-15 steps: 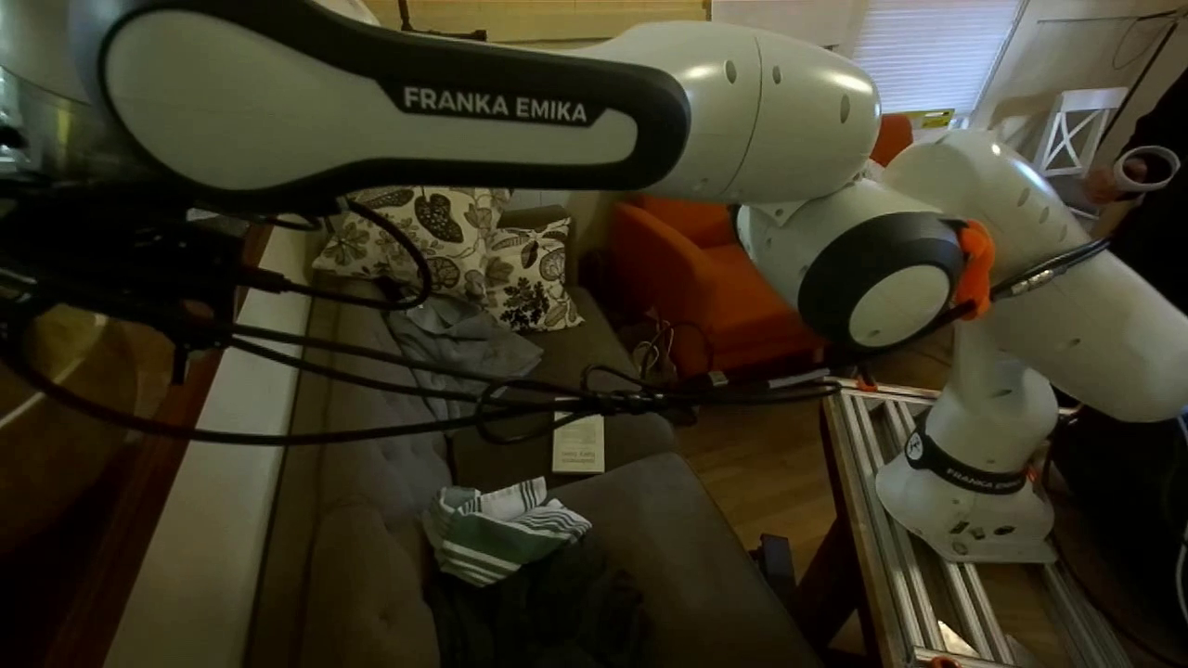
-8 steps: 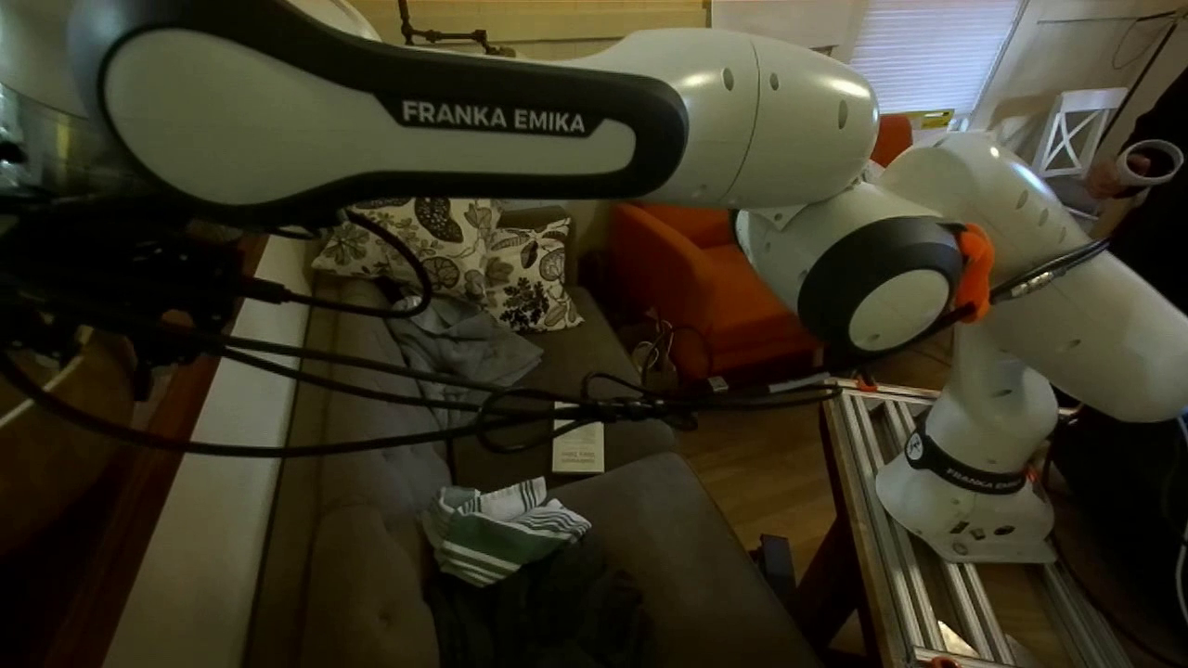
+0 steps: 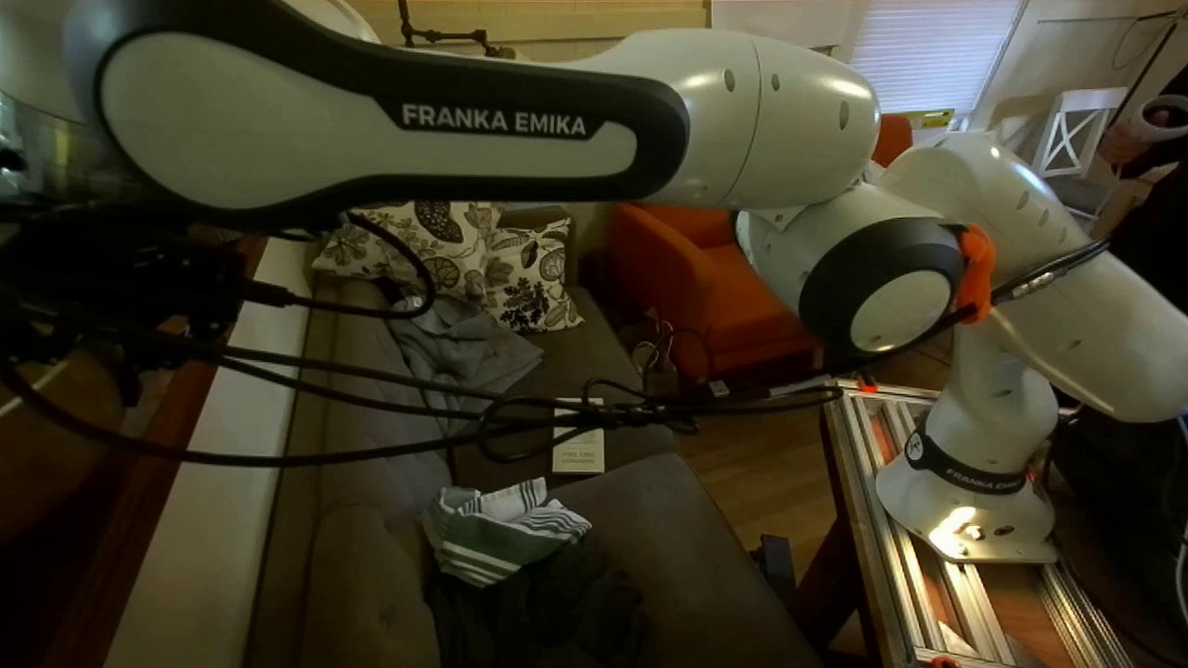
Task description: Place the wooden bowl on the couch
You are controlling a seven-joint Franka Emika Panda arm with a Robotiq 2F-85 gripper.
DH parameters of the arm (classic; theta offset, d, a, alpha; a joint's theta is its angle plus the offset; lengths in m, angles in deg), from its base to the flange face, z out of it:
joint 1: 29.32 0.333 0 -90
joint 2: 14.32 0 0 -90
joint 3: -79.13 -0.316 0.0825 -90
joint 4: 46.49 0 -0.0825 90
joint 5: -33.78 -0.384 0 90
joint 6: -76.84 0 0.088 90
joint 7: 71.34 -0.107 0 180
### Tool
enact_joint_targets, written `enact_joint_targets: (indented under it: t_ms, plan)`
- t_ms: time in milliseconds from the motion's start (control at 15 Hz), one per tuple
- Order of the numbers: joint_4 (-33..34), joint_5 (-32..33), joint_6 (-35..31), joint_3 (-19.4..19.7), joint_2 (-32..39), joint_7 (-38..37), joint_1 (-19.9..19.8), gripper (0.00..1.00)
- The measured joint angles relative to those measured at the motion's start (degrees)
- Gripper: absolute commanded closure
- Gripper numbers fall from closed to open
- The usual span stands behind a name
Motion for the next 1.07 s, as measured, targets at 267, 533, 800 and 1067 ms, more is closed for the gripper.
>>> enact_joint_targets:
  t_ms: [267, 533, 800, 1067]
  plan:
    - [0.19, 0.0, 0.61, -0.15, -0.72, 0.3, -0.3, 0.96]
    - [0.33, 0.0, 0.32, -0.04, -3.99, -1.02, -1.69, 0.96]
    - [0.37, 0.06, 0.67, 0.97, -7.7, -5.3, -3.01, 0.96]
    - [0.36, 1.4, 5.76, 3.27, -9.37, -13.8, -3.46, 0.96]
